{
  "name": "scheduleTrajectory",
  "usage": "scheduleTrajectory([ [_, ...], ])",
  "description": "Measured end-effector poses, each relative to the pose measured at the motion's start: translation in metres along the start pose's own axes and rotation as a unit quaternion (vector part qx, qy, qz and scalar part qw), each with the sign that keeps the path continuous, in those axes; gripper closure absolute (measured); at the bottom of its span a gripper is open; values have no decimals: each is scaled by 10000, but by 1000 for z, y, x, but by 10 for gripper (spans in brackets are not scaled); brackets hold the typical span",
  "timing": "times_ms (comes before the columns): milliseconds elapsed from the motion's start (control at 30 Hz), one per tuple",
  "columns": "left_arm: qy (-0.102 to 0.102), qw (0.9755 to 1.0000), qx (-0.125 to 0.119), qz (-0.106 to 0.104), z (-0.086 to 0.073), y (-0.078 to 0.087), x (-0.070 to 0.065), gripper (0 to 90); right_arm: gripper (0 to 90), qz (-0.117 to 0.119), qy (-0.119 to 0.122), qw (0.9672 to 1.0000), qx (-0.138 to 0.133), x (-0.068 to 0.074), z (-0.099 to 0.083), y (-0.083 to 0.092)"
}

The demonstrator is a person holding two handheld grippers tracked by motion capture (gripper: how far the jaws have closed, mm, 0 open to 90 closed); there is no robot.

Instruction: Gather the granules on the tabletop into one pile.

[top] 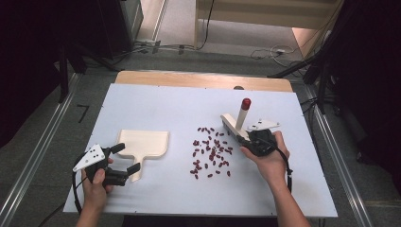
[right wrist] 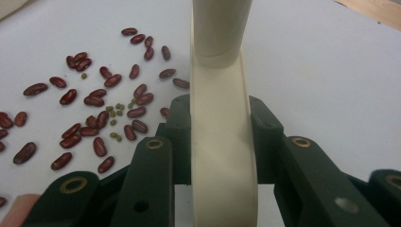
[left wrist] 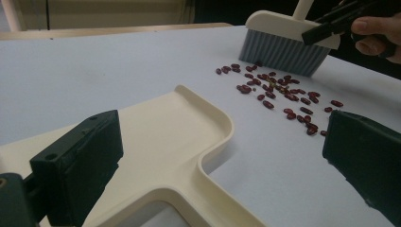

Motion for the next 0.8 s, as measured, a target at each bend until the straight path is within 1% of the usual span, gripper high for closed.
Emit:
scheduleTrajectory([
  [67,5,10000,-20,0,0,0,0,0,660,38,2,10000,-6,6,0,0],
  [100,3,10000,-21,-2,0,0,0,0,660,28,55,10000,-1,8,0,0],
  [267,-25,10000,8,-3,0,0,-1,0,660,106,126,9999,-6,19,1,2],
  [333,-27,10000,10,-1,0,0,0,0,660,181,133,9997,-10,24,2,3],
  [433,-26,10000,17,3,0,-1,0,0,660,232,168,9996,-37,27,5,6],
  [500,-26,10000,30,-1,-1,-1,0,0,660,202,188,9996,-63,24,9,7],
  [567,-23,10000,32,-5,-1,-1,0,0,660,191,109,9997,-124,18,13,8],
  [667,-35,10000,46,4,-1,-2,0,0,660,36,40,9998,-165,6,18,7],
  [700,-36,10000,47,8,-1,-2,0,0,660,-49,43,9998,-173,1,20,4],
  [800,-25,10000,40,6,-1,-2,0,0,660,-198,70,9997,-139,-7,20,-6],
])
Point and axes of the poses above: each handheld gripper's, and its own axes: y roughly backward along the jaws, z roughly out of its top, x roughly to its left, the point moved 9 cm from there along -y, roughly forward along the jaws, and after that the axes turned 8 degrees about -x, right-handed, at the moved point
